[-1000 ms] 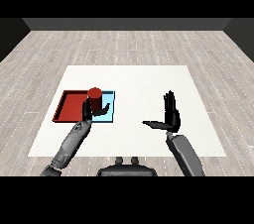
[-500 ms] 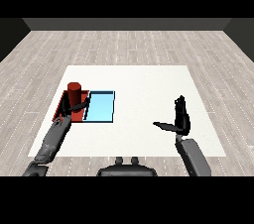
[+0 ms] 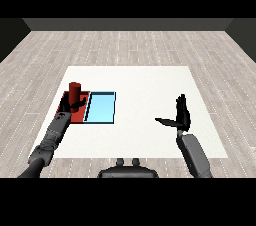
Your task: Pick the red can and put it in the red box
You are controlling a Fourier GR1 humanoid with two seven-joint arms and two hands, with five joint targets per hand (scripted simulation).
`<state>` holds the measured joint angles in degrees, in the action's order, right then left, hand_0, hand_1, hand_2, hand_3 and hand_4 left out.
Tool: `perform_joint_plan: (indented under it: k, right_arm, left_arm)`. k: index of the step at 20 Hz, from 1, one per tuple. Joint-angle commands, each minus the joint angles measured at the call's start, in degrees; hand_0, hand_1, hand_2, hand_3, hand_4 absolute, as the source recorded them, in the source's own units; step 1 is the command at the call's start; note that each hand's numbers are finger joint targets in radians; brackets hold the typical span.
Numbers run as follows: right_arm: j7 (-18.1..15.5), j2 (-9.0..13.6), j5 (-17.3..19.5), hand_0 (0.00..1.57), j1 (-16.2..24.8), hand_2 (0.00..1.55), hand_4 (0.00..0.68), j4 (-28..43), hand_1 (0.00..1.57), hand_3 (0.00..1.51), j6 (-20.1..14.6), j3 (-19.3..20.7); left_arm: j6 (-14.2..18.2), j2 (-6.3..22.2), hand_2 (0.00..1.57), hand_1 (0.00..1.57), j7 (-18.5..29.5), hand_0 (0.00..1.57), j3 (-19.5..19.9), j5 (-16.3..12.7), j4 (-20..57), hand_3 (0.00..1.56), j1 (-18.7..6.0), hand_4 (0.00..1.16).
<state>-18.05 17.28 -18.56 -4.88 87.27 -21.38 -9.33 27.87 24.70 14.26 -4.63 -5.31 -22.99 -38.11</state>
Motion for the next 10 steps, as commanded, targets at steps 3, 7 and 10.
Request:
perform_joint_plan:
  k: [3, 7, 10]
  right_arm:
    - [-1.8, -2.0, 0.1, 0.00, -1.6, 0.00, 0.000, -4.7, 0.00, 0.00, 0.2, 0.4]
    - [-2.3, -0.8, -1.1, 0.00, -4.1, 0.00, 0.000, -7.5, 0.00, 0.00, 2.5, 2.6]
    - [-4.5, -2.1, -0.8, 0.00, -5.8, 0.00, 0.000, -11.2, 0.00, 0.00, 3.0, 3.2]
  left_arm:
    - [2.4, -2.5, 0.72, 0.69, -5.4, 0.69, -0.5, 2.7, 14.1, 0.49, -3.5, 0.74]
    - [1.3, -2.3, 0.80, 0.83, -4.9, 0.83, 1.1, 1.8, 18.2, 0.49, -1.1, 0.79]
    - [2.2, -1.8, 0.88, 0.89, -7.6, 0.89, 3.2, 0.1, 19.7, 0.34, -2.7, 0.68]
